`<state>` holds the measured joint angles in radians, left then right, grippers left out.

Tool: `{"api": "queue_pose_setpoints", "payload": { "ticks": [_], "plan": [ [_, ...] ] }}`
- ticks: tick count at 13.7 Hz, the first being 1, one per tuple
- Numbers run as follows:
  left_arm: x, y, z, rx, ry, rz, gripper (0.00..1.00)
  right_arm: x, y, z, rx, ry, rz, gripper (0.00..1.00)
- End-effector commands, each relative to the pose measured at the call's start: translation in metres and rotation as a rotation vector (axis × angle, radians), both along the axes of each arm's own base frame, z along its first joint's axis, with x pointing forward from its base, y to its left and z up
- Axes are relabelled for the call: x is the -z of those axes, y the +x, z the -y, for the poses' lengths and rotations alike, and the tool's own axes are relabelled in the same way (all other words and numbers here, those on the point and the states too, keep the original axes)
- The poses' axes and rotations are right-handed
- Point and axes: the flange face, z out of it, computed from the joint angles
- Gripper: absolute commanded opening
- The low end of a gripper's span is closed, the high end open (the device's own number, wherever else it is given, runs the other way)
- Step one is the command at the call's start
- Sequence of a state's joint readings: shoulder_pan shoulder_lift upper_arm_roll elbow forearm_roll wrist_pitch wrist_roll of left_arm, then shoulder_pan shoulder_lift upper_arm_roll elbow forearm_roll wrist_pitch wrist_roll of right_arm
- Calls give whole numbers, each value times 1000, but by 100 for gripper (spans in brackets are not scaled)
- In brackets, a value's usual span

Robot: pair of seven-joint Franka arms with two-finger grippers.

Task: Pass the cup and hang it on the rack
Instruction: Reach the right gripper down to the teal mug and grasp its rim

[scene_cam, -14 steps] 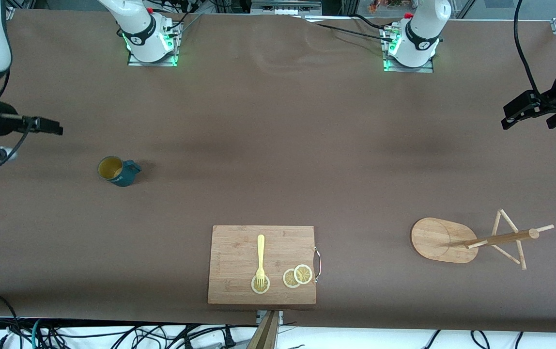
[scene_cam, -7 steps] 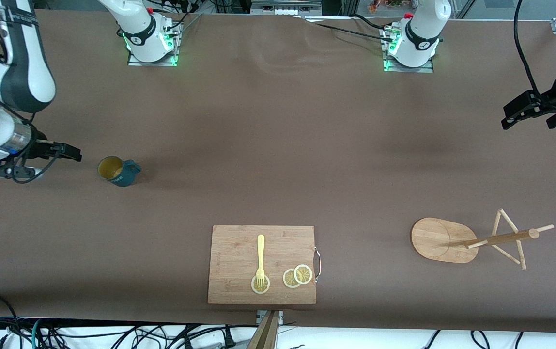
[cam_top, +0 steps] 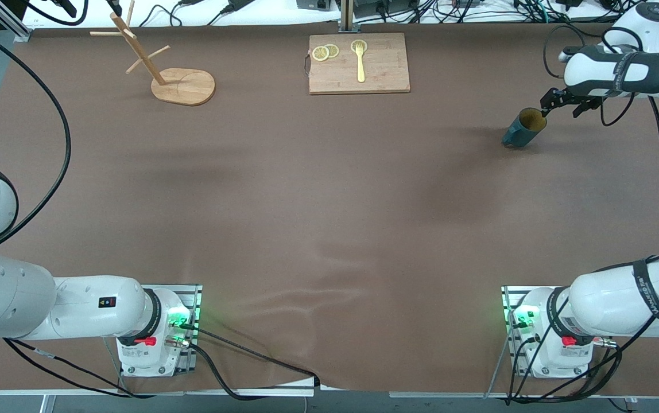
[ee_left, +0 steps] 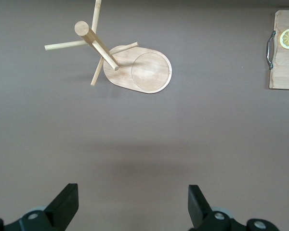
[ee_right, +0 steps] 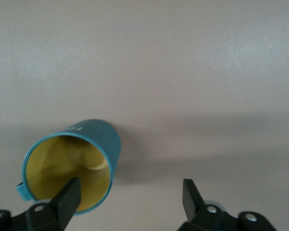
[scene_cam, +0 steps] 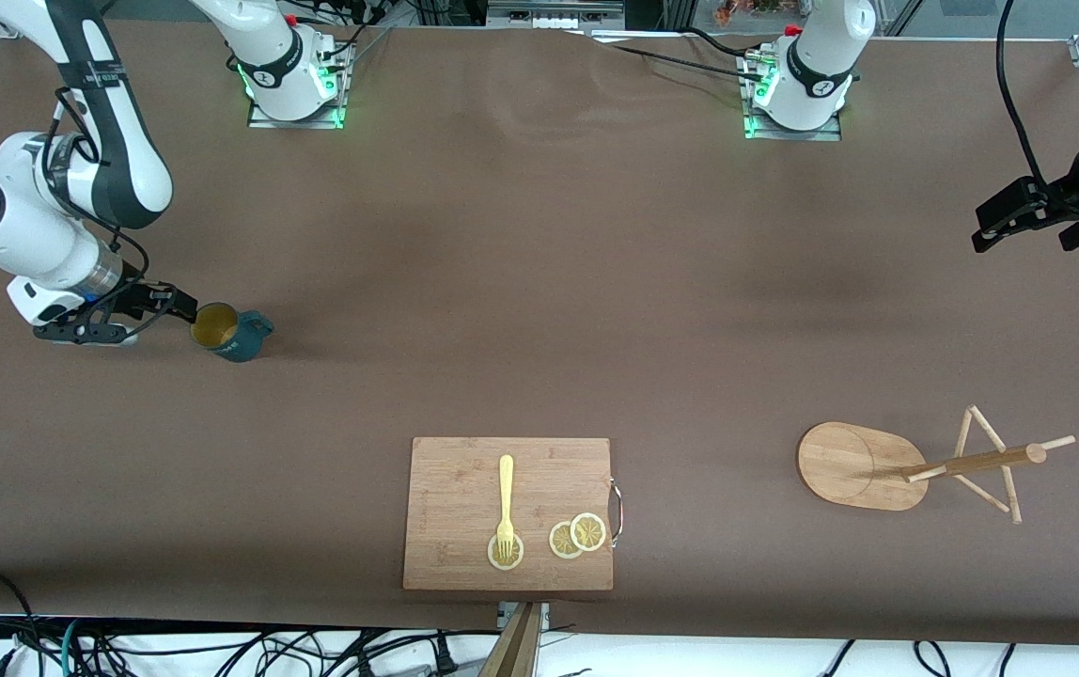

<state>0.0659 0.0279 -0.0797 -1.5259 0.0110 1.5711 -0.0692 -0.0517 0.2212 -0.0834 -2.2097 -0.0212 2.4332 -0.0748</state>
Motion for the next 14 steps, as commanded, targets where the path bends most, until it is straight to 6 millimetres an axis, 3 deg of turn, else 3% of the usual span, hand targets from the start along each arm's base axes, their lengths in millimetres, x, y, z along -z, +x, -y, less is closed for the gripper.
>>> {"api": "queue_pose_setpoints", "payload": {
  "ticks": [1, 3, 4, 5, 7, 12, 14],
  "plan": [
    [-4, 3, -1, 6, -4, 7, 100, 25, 4, -11, -15, 1, 12, 65],
    [-4, 3, -2, 5, -4, 7, 100, 39, 11, -21, -31, 7, 23, 60],
    [-4, 3, -2, 5, -6, 7, 100, 45, 11, -22, -33, 7, 20, 51],
    [-4, 3, -1, 6, -6, 7, 100, 45, 12, -22, -33, 6, 26, 40],
    [-4, 3, -2, 6, -4, 7, 100, 45, 12, -27, -27, 11, 27, 2],
    [-4, 3, -2, 5, -4, 7, 100, 26, 15, -29, -48, 10, 43, 0],
    [-4, 3, -2, 6, -4, 7, 100, -4, 30, -53, -84, 26, 6, 0]
  ]
}}
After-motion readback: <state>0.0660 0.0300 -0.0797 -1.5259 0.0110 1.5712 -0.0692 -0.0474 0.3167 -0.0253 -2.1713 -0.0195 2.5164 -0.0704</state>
